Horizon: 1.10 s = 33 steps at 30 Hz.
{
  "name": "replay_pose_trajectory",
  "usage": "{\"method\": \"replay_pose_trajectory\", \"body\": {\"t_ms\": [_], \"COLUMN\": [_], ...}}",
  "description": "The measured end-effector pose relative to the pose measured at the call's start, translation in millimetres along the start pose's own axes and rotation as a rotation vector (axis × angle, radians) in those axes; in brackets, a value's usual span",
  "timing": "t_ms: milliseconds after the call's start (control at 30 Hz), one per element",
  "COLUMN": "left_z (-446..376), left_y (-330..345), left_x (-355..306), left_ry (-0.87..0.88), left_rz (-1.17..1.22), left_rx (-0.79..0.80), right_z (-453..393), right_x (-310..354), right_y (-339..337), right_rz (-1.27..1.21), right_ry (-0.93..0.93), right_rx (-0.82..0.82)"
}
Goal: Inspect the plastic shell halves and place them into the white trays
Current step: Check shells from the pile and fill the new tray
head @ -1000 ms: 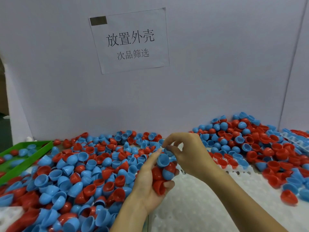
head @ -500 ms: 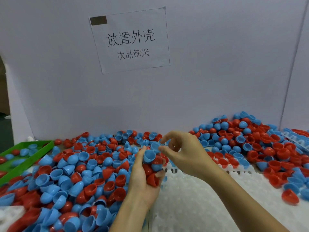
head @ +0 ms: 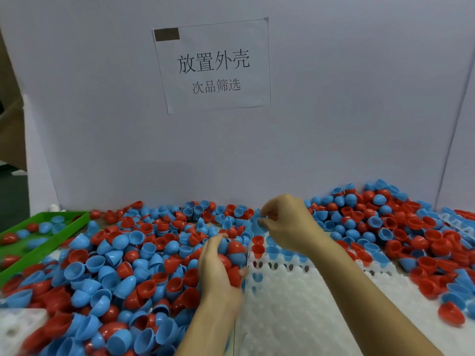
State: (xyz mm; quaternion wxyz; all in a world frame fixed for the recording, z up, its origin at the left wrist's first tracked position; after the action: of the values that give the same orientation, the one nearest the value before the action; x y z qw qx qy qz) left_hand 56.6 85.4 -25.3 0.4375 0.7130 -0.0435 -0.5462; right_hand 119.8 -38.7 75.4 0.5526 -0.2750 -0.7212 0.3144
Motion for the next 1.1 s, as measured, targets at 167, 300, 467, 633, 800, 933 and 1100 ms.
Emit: {"method": "replay_pose_trajectory", "body": {"t_ms": [167, 300, 467, 633, 800, 933, 1100], "left_z": [-0.9, -1.0, -0.1, 0.1, -4.0, -3.8, -4.4], "left_y": [-0.5, -3.1, -1.8, -4.2, -3.9, -4.1, -1.3], "left_x": [-2.7, -1.6, 0.1, 1.8, 5.2, 7.1, 8.1], "left_ry": [0.017, 0.023, 0.010, 0.009, 0.013, 0.015, 0.015], "left_rz": [0.012, 0.012, 0.043, 0.077, 0.014, -0.045, -0.093], "left_rx": [-0.006, -0.033, -0.016, -0.027, -0.019, 0.010, 0.044], "right_z": [4.2, 9.7, 8.9, 4.4, 5.0, 16.1, 14.2], "right_x": [-34.6, -33.5, -31.7, -39.9, -21.4, -3.4, -5.7], "right_y": [52.8, 72.8, 79.7, 76.5, 43.3, 34.6, 32.2], "right_rz": [0.286, 0.460, 0.490, 0.433, 0.110, -0.056, -0.078], "right_ry": [0.092, 0.062, 0.057, 0.064, -0.056, -0.132, -0.143], "right_rx": [0.137, 0.135, 0.125, 0.214, 0.218, 0.317, 0.254]}}
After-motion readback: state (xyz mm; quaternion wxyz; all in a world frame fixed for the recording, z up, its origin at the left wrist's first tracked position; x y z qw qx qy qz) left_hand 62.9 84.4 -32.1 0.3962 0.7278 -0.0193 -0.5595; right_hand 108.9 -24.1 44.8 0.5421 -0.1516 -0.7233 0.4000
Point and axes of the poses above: each hand's wrist, its own z-axis away from the middle knuckle, its own y-axis out of the palm, x = y × z, the point moved 6 cm from there along -z, towards the middle knuckle, and after that the axes turned 15 degrees about y, right-handed, at the moved point
